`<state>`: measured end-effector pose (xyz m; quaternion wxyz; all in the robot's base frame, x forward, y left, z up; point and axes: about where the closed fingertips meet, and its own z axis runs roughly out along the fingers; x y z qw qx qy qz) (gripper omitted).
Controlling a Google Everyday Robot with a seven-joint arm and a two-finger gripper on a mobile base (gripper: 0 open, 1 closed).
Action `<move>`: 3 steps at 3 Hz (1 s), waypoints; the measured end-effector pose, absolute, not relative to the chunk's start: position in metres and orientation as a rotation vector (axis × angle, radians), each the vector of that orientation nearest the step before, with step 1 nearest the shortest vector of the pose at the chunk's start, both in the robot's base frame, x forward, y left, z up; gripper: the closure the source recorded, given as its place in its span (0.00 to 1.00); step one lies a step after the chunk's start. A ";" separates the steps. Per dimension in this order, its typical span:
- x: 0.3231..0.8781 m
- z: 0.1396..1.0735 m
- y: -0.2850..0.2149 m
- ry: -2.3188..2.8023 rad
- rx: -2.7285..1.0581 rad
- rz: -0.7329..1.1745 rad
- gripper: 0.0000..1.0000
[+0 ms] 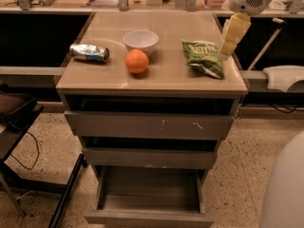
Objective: Place green jalapeno chip bag into bottom drawer
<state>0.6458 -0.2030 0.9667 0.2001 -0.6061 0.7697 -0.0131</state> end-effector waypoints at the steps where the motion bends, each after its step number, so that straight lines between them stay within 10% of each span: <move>1: 0.651 0.965 -0.201 2.142 -1.688 -0.042 0.00; 3: 0.681 0.950 -0.222 2.110 -1.651 0.042 0.00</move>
Offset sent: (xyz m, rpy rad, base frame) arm 0.0279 -0.0427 0.0141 0.0535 -0.0356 -0.0279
